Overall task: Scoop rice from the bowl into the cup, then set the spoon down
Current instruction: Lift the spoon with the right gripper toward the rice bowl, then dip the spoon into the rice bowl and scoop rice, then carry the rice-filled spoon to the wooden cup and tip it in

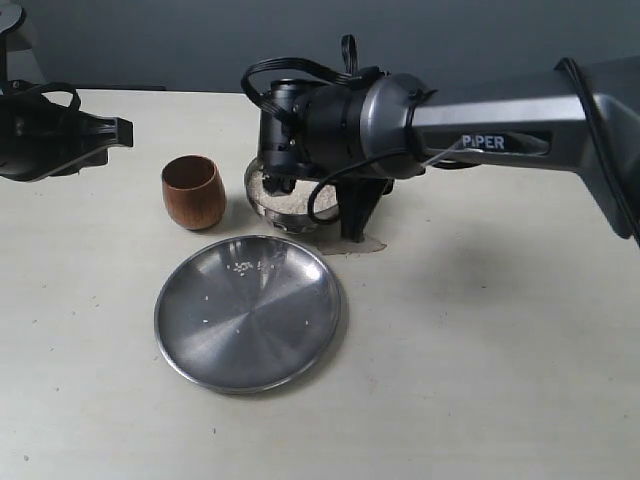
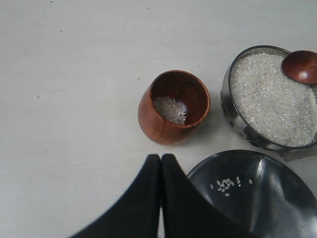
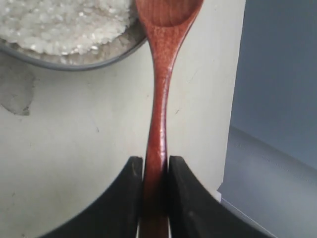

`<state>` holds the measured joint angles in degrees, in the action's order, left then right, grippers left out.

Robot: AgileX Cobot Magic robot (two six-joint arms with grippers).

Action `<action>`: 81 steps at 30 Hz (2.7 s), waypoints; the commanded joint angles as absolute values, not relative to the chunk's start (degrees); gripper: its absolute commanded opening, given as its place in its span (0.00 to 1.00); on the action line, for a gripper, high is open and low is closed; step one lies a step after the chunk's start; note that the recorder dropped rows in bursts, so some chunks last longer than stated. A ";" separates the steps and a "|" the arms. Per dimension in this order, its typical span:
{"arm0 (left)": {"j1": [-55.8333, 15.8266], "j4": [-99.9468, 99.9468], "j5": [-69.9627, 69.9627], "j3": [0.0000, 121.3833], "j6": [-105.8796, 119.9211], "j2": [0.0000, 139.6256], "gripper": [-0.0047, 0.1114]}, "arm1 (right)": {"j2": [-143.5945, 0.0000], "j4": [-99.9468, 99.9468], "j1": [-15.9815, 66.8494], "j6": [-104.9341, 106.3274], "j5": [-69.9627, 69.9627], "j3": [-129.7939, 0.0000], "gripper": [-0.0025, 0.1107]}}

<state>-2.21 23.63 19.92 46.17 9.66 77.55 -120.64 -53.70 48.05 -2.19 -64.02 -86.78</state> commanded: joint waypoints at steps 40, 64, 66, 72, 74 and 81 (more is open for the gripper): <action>-2.36 23.47 19.26 46.37 9.62 77.62 0.04 | -116.05 -26.45 44.61 -24.14 -52.42 -87.14 0.02; -2.36 23.47 19.26 46.37 9.62 77.62 0.04 | -113.50 -17.93 45.37 -13.22 -39.13 -87.26 0.02; -2.36 23.47 19.26 46.37 9.62 77.62 0.04 | -113.63 -18.24 45.90 -12.00 -37.93 -87.26 0.02; -2.36 23.47 19.26 46.37 9.62 77.62 0.04 | -114.26 -19.63 46.43 -12.00 -33.35 -87.37 0.02; -2.36 23.47 19.26 46.37 9.62 77.62 0.04 | -115.21 -19.63 46.43 -11.47 -33.33 -88.04 0.02; -2.36 23.47 19.26 46.37 9.62 77.62 0.04 | -118.36 -23.71 48.40 -9.65 -34.49 -91.02 0.02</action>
<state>-2.21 23.63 19.92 46.17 9.66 77.55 -117.52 -21.36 47.33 -10.29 -34.40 -89.57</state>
